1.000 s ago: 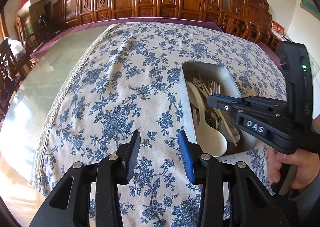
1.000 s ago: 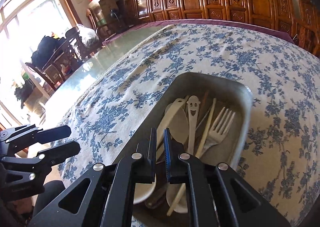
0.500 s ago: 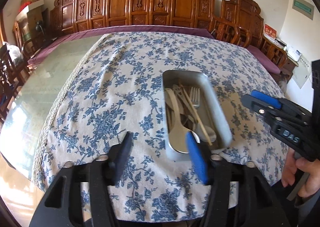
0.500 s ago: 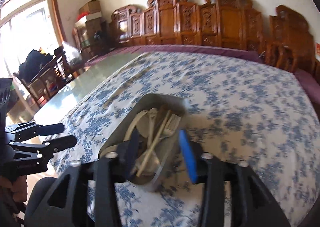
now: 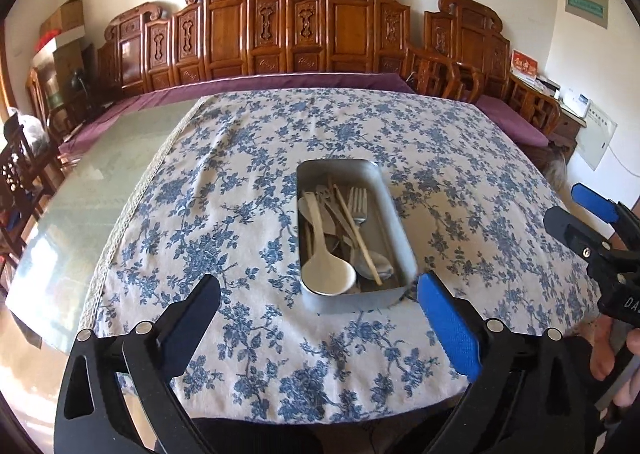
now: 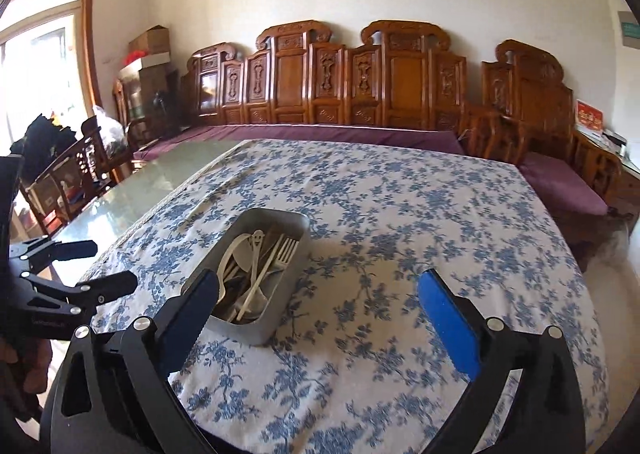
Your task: Organize utensils
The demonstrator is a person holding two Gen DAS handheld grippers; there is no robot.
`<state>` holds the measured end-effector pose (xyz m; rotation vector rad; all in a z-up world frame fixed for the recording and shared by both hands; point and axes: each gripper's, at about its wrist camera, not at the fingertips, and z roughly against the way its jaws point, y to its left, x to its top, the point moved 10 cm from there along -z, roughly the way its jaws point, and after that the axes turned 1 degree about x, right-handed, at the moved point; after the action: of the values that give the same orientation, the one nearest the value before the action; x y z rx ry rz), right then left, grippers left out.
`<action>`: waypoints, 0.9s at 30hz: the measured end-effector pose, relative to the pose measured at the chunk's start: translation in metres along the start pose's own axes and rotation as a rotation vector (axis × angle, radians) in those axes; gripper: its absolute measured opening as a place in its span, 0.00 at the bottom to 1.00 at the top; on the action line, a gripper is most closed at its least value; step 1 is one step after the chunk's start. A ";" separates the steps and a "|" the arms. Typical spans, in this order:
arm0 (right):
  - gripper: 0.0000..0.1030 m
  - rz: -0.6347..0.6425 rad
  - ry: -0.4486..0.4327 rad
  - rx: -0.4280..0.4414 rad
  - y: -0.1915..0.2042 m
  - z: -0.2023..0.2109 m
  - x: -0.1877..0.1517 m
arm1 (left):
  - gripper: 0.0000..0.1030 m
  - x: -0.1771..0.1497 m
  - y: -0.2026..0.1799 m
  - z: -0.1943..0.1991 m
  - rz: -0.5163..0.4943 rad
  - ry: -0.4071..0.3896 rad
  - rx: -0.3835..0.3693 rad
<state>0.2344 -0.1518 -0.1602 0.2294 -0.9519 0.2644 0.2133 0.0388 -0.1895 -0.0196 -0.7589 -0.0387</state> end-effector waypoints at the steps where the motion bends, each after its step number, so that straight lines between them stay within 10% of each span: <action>1: 0.97 -0.008 0.000 -0.010 -0.003 0.005 0.000 | 0.92 0.000 -0.002 0.002 -0.003 0.000 0.002; 13: 0.97 -0.061 -0.020 -0.092 -0.036 0.056 -0.012 | 0.92 -0.015 -0.049 0.017 -0.023 0.006 -0.044; 27: 0.97 -0.037 -0.171 -0.126 -0.024 0.138 0.027 | 0.92 0.024 -0.067 0.102 -0.035 -0.176 -0.050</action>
<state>0.1514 -0.2138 -0.0624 0.1550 -1.1285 0.1513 0.1577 -0.0256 -0.0989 -0.0581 -0.9342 -0.0898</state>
